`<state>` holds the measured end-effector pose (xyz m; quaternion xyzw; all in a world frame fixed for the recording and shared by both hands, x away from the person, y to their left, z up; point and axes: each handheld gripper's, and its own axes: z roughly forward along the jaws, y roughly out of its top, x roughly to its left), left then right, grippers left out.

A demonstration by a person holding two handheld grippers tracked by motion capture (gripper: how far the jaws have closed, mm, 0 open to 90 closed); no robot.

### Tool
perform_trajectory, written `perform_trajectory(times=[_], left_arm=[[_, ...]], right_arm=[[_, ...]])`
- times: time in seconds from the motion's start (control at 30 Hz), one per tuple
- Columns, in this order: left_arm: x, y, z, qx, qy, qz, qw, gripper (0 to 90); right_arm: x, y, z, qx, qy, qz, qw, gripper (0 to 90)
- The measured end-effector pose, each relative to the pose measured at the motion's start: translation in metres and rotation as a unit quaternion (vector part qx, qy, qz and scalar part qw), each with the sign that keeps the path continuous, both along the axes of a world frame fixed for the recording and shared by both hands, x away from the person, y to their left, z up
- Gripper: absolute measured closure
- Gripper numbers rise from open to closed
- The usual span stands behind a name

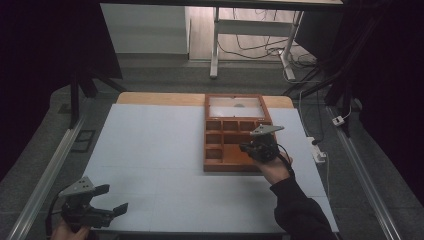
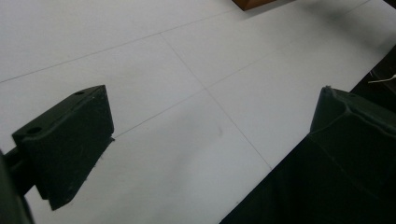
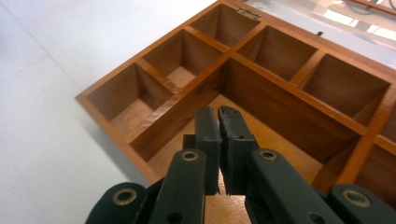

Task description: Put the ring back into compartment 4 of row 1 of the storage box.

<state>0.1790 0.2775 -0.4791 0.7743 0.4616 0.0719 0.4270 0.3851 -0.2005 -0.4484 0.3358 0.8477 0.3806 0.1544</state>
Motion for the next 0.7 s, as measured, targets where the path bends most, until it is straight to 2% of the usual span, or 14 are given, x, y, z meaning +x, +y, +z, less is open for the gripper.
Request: perform_trajectory(times=[0.7], left_arm=[[0.000, 0.000, 0.000, 0.000, 0.001, -0.001, 1.0000, 0.0]], right_arm=[[0.036, -0.027, -0.001, -0.001, -0.009, -0.056, 0.9984, 87.6]])
